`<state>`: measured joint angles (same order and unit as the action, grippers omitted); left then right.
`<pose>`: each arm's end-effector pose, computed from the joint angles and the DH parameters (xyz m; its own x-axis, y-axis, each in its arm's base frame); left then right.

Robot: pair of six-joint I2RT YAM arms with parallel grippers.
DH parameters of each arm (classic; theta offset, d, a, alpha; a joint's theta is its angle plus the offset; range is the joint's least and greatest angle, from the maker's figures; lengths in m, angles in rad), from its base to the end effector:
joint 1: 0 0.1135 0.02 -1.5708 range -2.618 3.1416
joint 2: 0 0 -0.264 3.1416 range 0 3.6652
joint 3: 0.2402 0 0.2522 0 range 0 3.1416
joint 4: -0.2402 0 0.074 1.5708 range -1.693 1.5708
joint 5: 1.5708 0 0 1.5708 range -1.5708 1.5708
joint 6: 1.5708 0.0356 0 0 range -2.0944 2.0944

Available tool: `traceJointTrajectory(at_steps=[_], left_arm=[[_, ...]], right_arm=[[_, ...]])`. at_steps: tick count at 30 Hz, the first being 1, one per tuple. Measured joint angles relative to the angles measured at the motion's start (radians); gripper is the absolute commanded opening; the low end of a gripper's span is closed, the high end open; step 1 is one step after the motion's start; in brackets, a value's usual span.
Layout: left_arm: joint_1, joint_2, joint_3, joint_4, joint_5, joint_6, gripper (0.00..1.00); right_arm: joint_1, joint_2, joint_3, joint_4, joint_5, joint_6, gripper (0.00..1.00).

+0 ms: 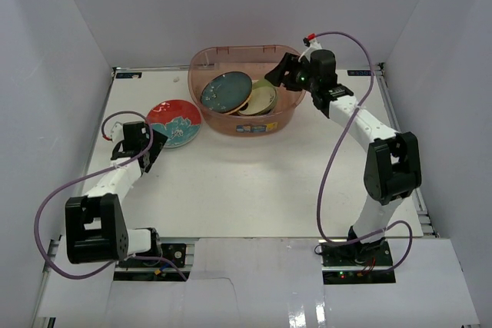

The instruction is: Place the plates into the plastic bin on the countertop

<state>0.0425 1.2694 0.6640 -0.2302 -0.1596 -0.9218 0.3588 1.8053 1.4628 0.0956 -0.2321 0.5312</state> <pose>0.2499 0.0163 0.1946 -0.3296 -0.8013 -0.4993 -0.6801 0.5683 -0.4631 0.4068 0.1613 0.3180 -0.4762 0.3479 -0.8076 -0.3588 0.7616 0.5397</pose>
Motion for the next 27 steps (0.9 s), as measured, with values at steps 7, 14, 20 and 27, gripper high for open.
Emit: traceJointTrajectory(at_steps=[7, 14, 20, 27], left_arm=[[0.062, 0.163, 0.001, 0.141, 0.037, -0.074, 0.97], [0.081, 0.349, 0.071, 0.323, 0.082, -0.133, 0.40], [0.134, 0.404, 0.056, 0.522, 0.171, -0.210, 0.00], [0.224, 0.224, -0.114, 0.535, 0.207, -0.211, 0.00]], right_arm=[[0.000, -0.198, -0.170, 0.098, -0.083, -0.016, 0.73], [0.002, -0.316, -0.314, 0.163, -0.119, -0.013, 0.72], [0.002, -0.354, -0.404, 0.193, -0.138, 0.000, 0.72], [0.007, -0.358, -0.418, 0.196, -0.146, 0.008, 0.72]])
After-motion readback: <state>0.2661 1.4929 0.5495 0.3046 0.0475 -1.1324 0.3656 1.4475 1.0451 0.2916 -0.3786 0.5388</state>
